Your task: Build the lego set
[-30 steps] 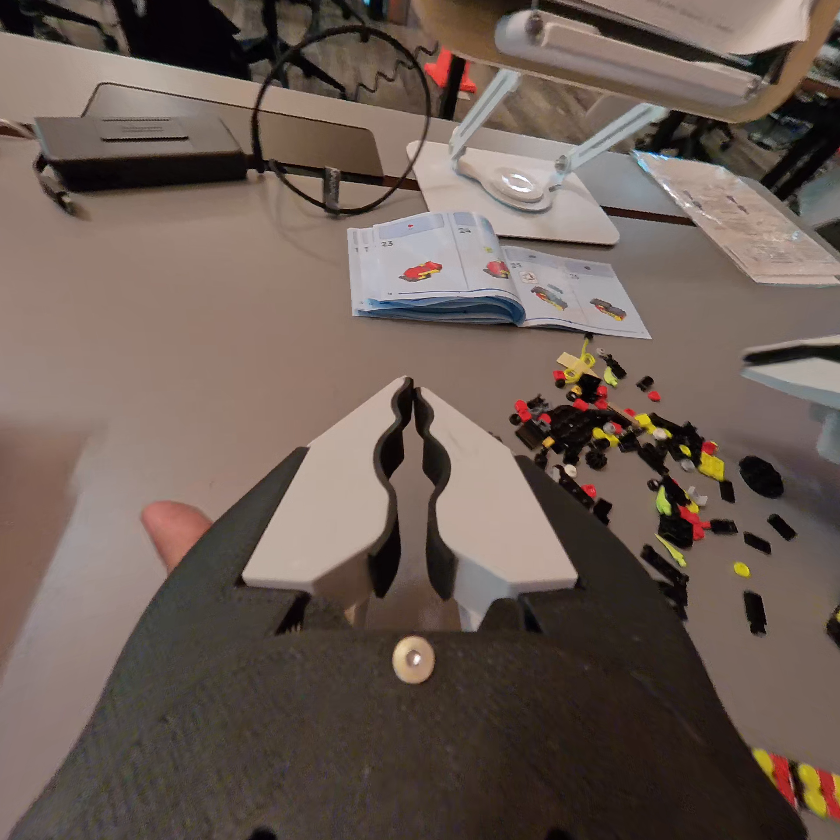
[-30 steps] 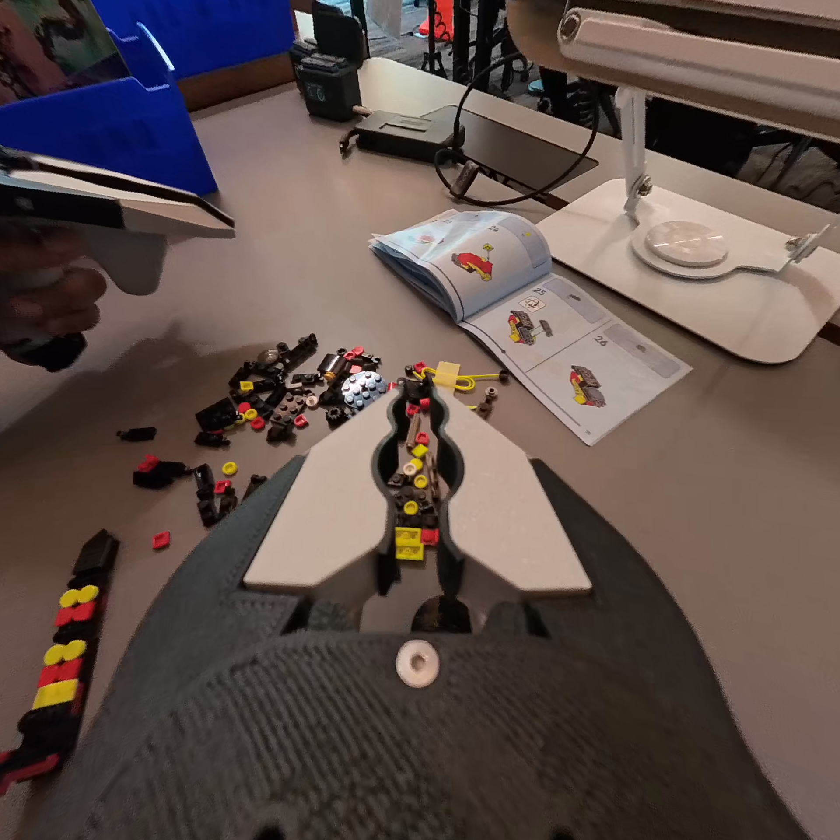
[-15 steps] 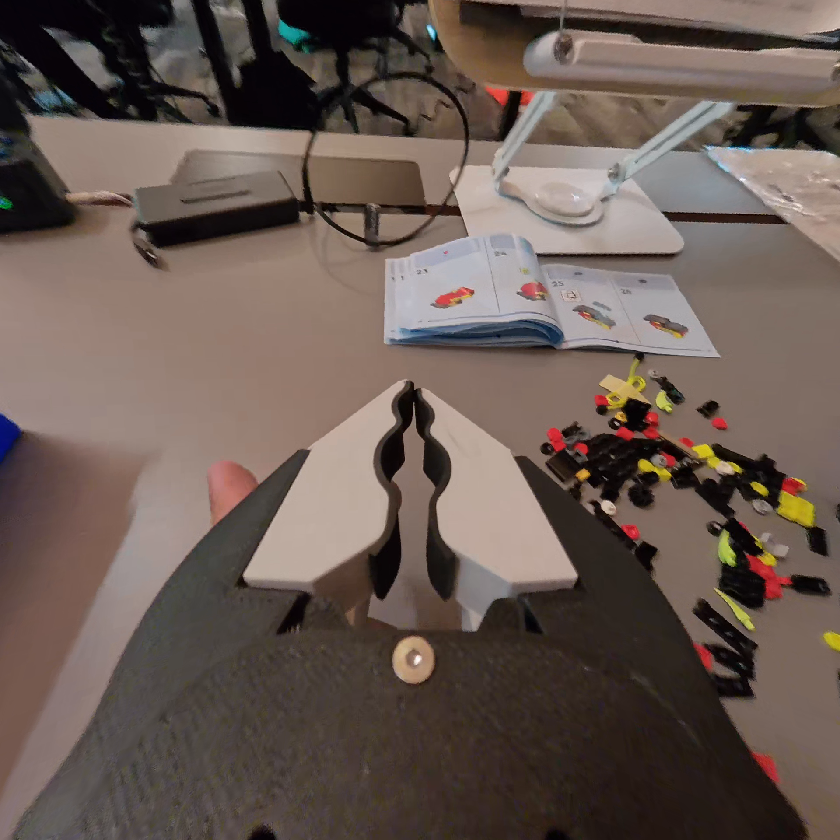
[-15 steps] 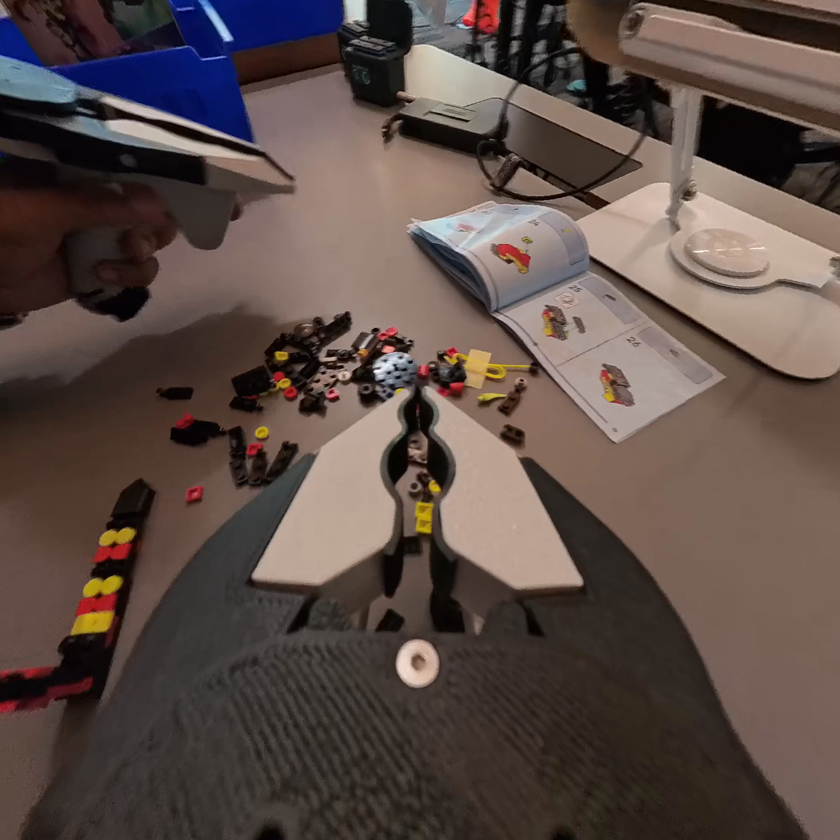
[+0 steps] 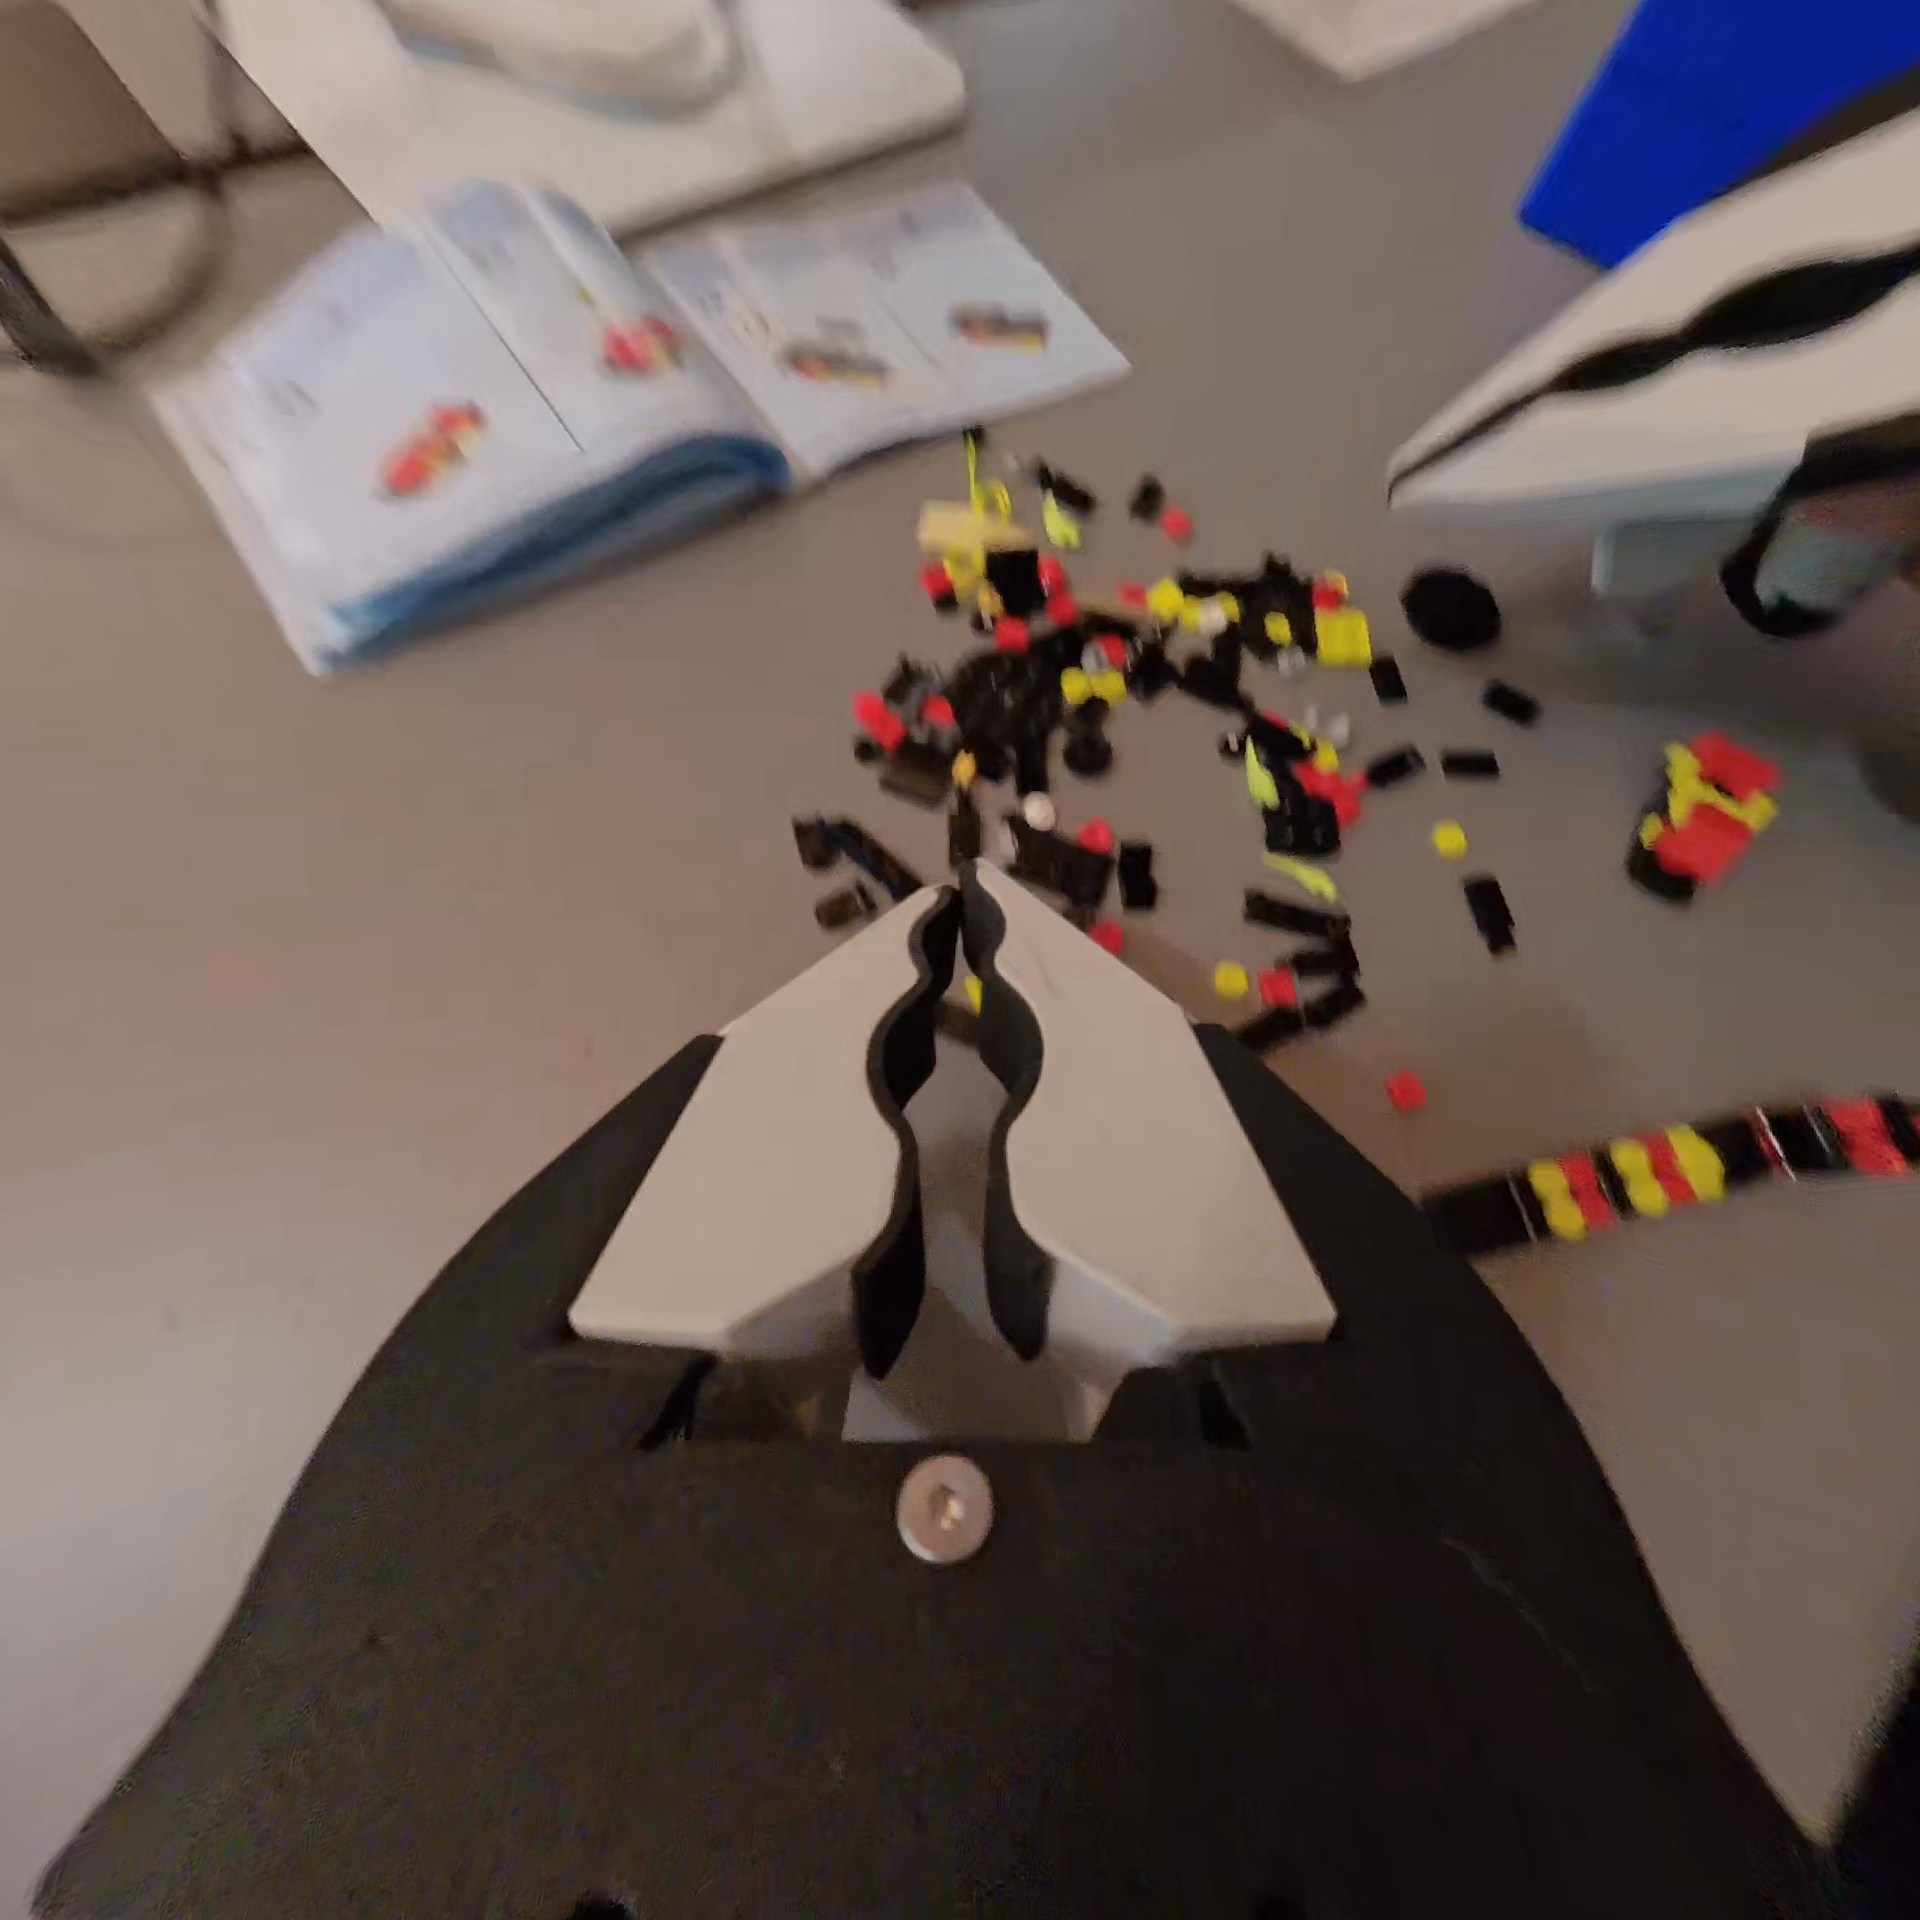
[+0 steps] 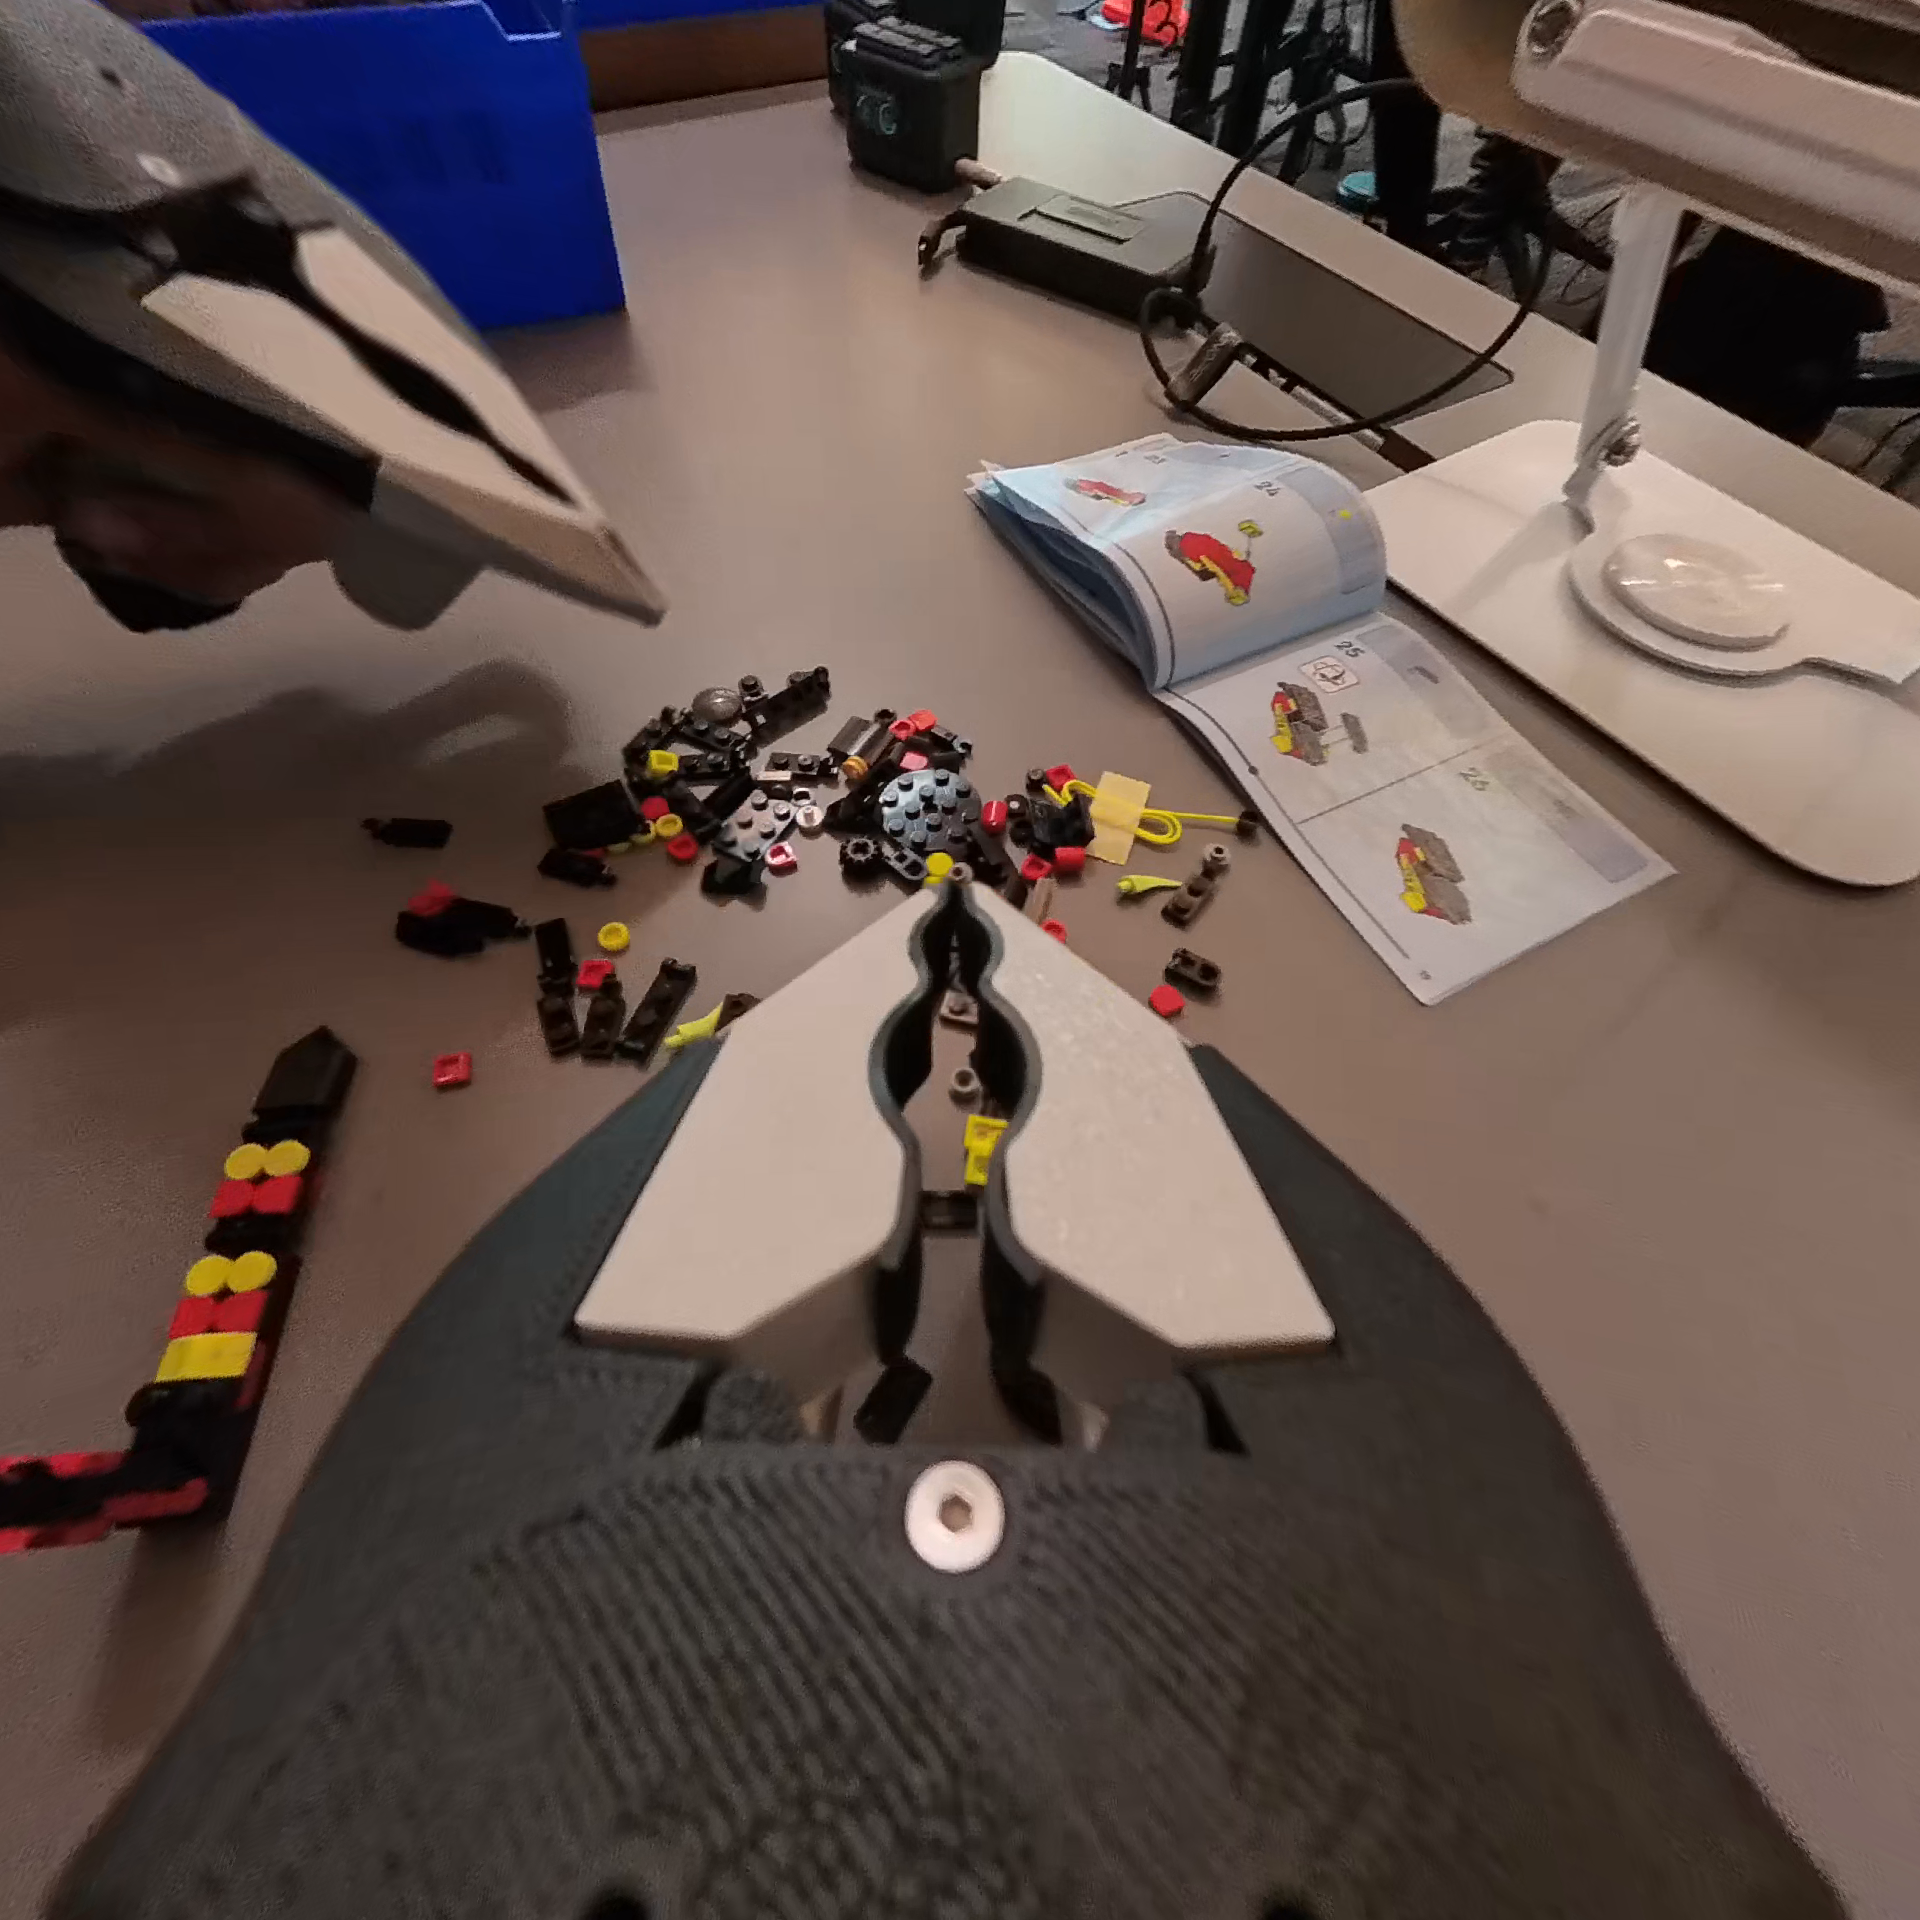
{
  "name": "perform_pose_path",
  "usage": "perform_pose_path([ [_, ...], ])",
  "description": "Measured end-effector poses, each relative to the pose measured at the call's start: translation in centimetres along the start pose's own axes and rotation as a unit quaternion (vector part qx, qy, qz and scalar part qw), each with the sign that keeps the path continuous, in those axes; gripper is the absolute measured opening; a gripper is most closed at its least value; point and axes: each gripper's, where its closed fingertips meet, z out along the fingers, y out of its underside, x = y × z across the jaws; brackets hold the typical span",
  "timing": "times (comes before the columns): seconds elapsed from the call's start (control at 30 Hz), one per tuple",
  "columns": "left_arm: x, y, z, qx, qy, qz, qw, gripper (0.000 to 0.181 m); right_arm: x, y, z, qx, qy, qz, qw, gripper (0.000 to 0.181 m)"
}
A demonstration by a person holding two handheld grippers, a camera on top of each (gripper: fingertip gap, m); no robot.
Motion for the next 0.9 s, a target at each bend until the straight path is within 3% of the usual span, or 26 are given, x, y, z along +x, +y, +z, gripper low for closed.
perform_pose_path([
  [0.1,0.2,2.5,-0.1,-0.054,0.047,-0.029,0.997,0.012,0.4,0.0,0.0,0.001,0.004,0.014,1.000,0.000],
  [0.23,0.8,3.1,0.6,-0.075,0.051,-0.019,0.996,0.022,0.7,0.4,0.1,-0.008,0.011,0.018,1.000,0.000],
  [0.9,0.7,3.6,1.8,-0.088,0.015,-0.021,0.996,0.016,0.9,0.7,0.3,-0.019,0.022,0.020,0.999,0.000],
])
